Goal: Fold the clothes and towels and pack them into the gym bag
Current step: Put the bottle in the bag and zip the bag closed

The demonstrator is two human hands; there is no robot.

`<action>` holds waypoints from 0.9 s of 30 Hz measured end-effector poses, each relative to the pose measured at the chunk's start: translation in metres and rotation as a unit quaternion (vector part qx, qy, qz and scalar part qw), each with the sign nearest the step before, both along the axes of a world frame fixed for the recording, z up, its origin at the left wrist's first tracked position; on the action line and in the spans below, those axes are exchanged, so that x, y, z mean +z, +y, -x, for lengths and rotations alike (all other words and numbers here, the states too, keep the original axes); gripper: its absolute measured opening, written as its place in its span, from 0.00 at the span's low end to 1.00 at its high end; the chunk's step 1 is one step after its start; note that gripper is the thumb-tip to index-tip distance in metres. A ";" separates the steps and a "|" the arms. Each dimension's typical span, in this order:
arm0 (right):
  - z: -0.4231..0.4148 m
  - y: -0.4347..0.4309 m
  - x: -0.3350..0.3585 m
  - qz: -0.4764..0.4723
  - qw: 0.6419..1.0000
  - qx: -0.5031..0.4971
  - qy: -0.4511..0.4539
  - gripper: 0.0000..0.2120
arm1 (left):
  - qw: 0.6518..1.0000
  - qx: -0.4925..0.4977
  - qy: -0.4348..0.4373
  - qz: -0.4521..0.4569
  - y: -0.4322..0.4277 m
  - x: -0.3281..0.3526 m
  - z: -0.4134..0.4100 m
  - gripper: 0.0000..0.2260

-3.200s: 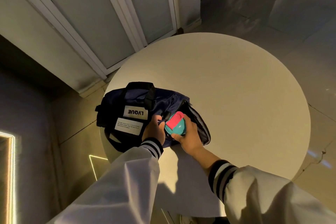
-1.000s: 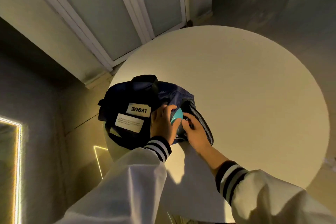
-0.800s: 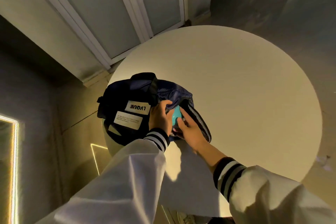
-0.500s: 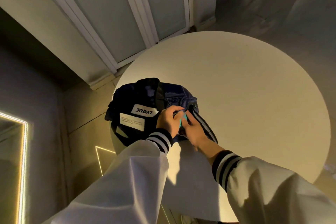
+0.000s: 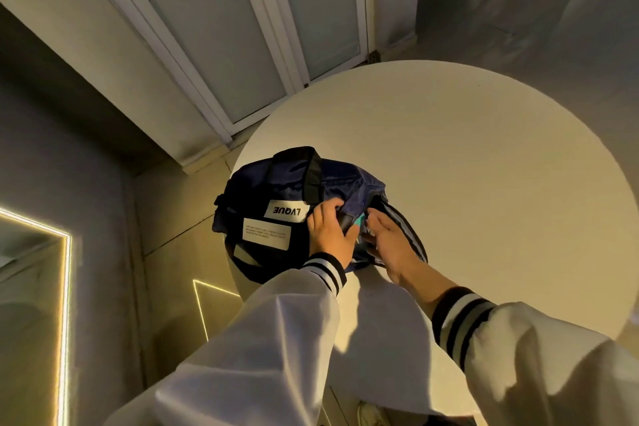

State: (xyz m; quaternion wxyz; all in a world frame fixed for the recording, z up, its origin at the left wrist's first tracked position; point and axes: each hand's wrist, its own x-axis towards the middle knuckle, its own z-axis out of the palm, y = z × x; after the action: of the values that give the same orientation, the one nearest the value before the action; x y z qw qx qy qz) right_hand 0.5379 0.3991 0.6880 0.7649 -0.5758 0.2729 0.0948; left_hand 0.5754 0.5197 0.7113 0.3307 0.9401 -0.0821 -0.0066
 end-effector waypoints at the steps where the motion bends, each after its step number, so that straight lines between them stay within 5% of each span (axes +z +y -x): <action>1: 0.000 0.000 0.006 -0.003 1.000 0.012 0.009 0.17 | 1.000 0.022 -0.006 -0.014 0.001 -0.003 0.001 0.20; 5: 0.000 0.003 0.015 -0.061 0.997 0.028 0.049 0.21 | 0.997 0.005 0.070 -0.025 0.004 -0.007 0.000 0.11; 14: 0.000 0.016 0.020 -0.105 0.994 0.030 0.029 0.34 | 0.994 -0.038 0.102 0.001 -0.001 0.005 -0.005 0.14; 20: 0.010 0.014 0.022 -0.144 0.988 0.040 0.034 0.31 | 0.990 -0.073 0.120 -0.004 0.011 0.007 -0.008 0.14; 27: 0.009 0.007 0.034 -0.053 0.997 0.005 0.052 0.24 | 0.994 -0.080 0.079 -0.001 0.022 0.004 0.001 0.23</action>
State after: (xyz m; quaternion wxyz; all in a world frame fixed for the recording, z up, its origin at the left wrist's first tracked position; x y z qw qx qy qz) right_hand 0.5291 0.4056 0.7215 0.7784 -0.5304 0.3038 0.1430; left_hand 0.5746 0.5419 0.7151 0.3332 0.9275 -0.1312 -0.1072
